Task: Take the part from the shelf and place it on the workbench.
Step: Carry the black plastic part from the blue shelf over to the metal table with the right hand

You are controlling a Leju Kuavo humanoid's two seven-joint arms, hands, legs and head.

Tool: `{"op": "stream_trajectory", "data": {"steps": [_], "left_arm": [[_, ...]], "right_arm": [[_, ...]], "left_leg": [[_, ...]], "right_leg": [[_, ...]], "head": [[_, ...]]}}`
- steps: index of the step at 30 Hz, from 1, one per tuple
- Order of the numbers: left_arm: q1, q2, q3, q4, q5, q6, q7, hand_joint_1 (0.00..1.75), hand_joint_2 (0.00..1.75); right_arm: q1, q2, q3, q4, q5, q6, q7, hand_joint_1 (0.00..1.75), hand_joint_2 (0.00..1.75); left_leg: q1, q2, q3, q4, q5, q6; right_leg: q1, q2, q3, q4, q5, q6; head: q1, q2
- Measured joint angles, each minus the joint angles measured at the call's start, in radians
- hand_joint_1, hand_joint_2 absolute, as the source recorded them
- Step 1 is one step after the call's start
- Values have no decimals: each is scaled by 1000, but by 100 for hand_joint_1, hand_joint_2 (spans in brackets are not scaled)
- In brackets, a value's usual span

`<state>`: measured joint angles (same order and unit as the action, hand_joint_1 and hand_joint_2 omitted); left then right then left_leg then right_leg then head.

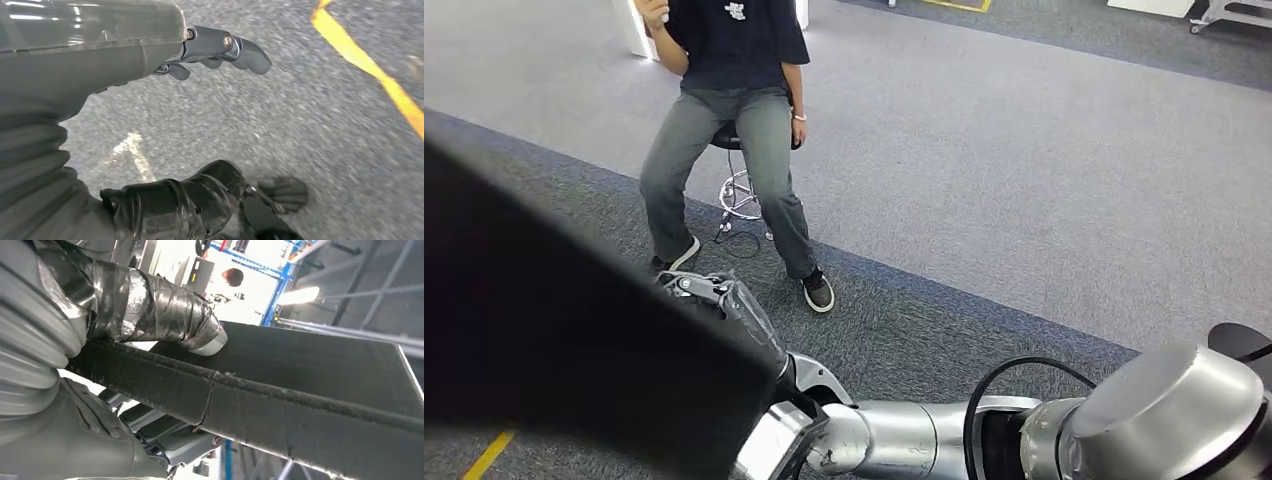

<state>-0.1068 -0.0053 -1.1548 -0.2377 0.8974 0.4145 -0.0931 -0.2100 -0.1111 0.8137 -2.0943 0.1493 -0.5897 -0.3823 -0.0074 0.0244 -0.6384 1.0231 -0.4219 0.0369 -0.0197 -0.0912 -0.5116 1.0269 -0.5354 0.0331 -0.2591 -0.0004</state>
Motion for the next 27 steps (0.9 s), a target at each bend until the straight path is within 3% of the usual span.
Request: {"op": "stream_trajectory", "data": {"steps": [2,4,5,6,8,11,13,15,16,17,19,21,22,23,24,26,27], "left_arm": [[0,0,0,0,2,8,6,0,175],[-4,1,0,0,5,10,6,0,175],[-5,1,0,0,5,10,5,0,175],[-5,1,0,0,5,10,5,0,175],[-4,1,0,0,6,10,5,0,175],[-3,1,0,0,6,10,6,0,175],[-4,1,0,0,6,7,6,0,175],[-2,3,0,0,4,-4,9,0,175],[-1,4,0,0,3,-9,12,0,175],[1,5,0,0,3,-13,16,0,175],[-1,6,0,0,6,-15,24,0,175],[-4,7,0,0,14,-19,25,0,175],[-4,8,0,0,20,-21,23,0,175],[-4,10,0,0,26,-23,20,0,175],[-3,12,0,0,32,-25,16,0,175],[-3,17,0,0,38,-26,10,0,175],[-5,19,0,0,40,-26,10,0,175]], "right_arm": [[2,0,0,-9,14,-3,7,175,175],[7,-1,0,-14,17,-6,10,175,175],[10,-2,0,-14,17,-7,12,175,175],[13,-3,0,-15,17,-7,13,175,175],[15,-3,0,-16,17,-8,14,175,175],[15,-3,0,-17,17,-8,14,175,175],[16,-3,0,-20,13,-8,14,175,175],[14,-3,0,-23,2,1,15,175,175],[12,-3,0,-24,-5,7,15,175,175],[10,-3,0,-24,-10,14,15,175,175],[6,-3,0,-24,-17,23,13,175,175],[4,-2,0,-21,-24,28,11,175,175],[1,0,0,-17,-30,30,9,175,175],[-4,4,0,-12,-36,31,7,175,175],[-11,9,0,-6,-43,31,5,175,175],[-28,20,0,8,-55,31,-1,175,175],[-35,24,0,14,-59,31,-4,175,175]], "left_leg": [[5,-19,15,-13,1,14],[2,-40,18,-14,-2,24],[0,-54,19,-13,-4,26],[-1,-68,21,-11,-6,27],[-2,-86,23,-8,-9,26],[-2,-94,24,-6,-10,26],[-1,-114,23,2,-15,19],[3,-146,14,11,-20,1],[3,-143,6,20,-25,-10],[3,-123,-3,38,-36,-18],[4,-64,-52,136,-81,-31],[12,-41,-119,253,-122,-42],[16,-37,-137,278,-121,-46],[20,-34,-134,265,-102,-48],[22,-28,-112,217,-70,-50],[18,5,-43,82,-14,-48],[14,17,-20,36,-2,-42]], "right_leg": [[-2,47,-29,73,-42,4],[0,81,-102,206,-94,1],[1,86,-137,257,-104,1],[2,89,-157,275,-94,0],[1,90,-165,258,-58,-1],[1,92,-154,223,-31,-2],[-1,115,-119,130,18,-6],[-3,140,-79,33,56,-17],[-5,144,-66,9,60,-23],[-6,131,-58,3,61,-30],[-7,104,-46,-5,60,-38],[-5,75,-41,-5,54,-42],[-5,62,-39,-5,50,-42],[-6,50,-36,-5,47,-40],[-7,39,-31,-4,43,-38],[-5,20,-21,-3,32,-28],[-3,12,-18,-3,27,-22]], "head": [[11,0],[21,0],[26,0],[29,0],[32,0],[34,0],[41,0],[52,0],[56,0],[58,0],[60,0],[63,0],[63,0],[63,0],[63,0],[62,0],[66,0]]}}
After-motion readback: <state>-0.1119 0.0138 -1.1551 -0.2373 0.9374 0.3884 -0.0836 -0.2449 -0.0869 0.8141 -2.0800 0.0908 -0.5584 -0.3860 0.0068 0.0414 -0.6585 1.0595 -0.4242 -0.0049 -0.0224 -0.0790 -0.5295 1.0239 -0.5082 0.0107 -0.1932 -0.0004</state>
